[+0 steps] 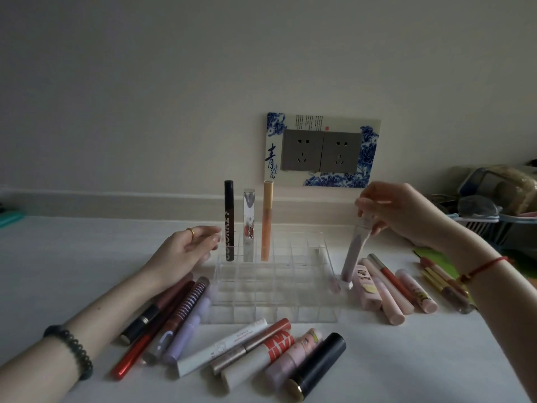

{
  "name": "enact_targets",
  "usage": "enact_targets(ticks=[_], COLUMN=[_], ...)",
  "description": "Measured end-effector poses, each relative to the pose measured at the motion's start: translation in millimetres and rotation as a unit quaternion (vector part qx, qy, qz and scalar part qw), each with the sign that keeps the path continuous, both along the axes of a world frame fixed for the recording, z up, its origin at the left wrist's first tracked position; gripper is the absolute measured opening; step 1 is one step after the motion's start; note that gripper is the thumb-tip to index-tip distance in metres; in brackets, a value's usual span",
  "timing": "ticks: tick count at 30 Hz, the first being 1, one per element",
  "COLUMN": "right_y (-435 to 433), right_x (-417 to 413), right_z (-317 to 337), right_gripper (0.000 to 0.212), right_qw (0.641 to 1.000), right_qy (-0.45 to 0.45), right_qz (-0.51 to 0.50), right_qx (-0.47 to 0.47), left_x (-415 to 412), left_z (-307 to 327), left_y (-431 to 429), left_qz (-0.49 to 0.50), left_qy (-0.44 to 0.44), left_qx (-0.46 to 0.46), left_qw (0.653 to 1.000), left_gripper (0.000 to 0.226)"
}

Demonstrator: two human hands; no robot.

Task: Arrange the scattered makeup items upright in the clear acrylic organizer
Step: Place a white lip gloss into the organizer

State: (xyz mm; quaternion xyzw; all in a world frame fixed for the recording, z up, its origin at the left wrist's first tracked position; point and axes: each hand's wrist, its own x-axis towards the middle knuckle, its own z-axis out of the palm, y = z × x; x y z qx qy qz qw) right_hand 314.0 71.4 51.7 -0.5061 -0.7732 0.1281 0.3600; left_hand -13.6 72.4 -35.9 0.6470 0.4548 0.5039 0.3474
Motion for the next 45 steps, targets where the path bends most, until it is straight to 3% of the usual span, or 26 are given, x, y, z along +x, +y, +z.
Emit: enact_targets(ticks=[5, 9, 12, 17, 22, 27, 30, 33, 40, 45], right_y=[-21.7, -31.9, -35.3, -40.0, -45.5, -43.1, -40.2, -38.8, -35.0, -25.6], right_x=[-22.1, -44.5, -63.4, -91.4, -103.5, -91.8, -79.5, -75.0, -83.7, -76.9], right_z=[28.8, 40.7, 44.6, 38.9, 34.1, 39.2, 36.2, 31.6, 24.4, 25.5], right_gripper=[0.011, 0.013, 0.017, 0.021, 0.029, 0.050, 0.040, 0.044, 0.035, 0.022], right_qw=[0.993, 0.987, 0.985, 0.984, 0.987, 0.963, 0.961, 0.959, 0.958, 0.969], right_qy=[0.049, 0.077, 0.083, 0.111, 0.119, 0.212, 0.170, 0.126, 0.156, 0.209], right_qz=[-0.005, -0.003, 0.000, 0.021, 0.058, 0.138, 0.166, 0.182, 0.198, 0.133], right_qx=[0.105, 0.141, 0.150, 0.136, 0.092, -0.089, -0.140, -0.179, -0.139, -0.025], left_x=[-6.7, 12.7, 44.6, 81.2, 86.1, 84.2, 83.8, 83.9, 82.2, 69.4], left_z=[25.4, 52.8, 61.2, 49.3, 40.0, 39.6, 38.7, 39.5, 39.8, 47.1], left_y=[-6.4, -27.1, -47.9, -65.0, -64.9, -61.8, -60.3, -59.4, -56.2, -46.6], left_qz=[0.116, 0.081, 0.012, -0.066, -0.024, -0.045, -0.049, -0.065, -0.072, -0.039], left_qy=[-0.024, -0.057, -0.030, 0.093, 0.065, 0.014, 0.004, -0.006, -0.026, -0.061], left_qx=[0.168, 0.230, 0.201, 0.082, 0.070, 0.025, 0.010, -0.007, -0.004, 0.050], left_qw=[0.979, 0.968, 0.979, 0.990, 0.995, 0.999, 0.999, 0.998, 0.997, 0.996], left_gripper=[0.015, 0.024, 0.020, 0.044, 0.015, 0.019, 0.020, 0.020, 0.029, 0.027])
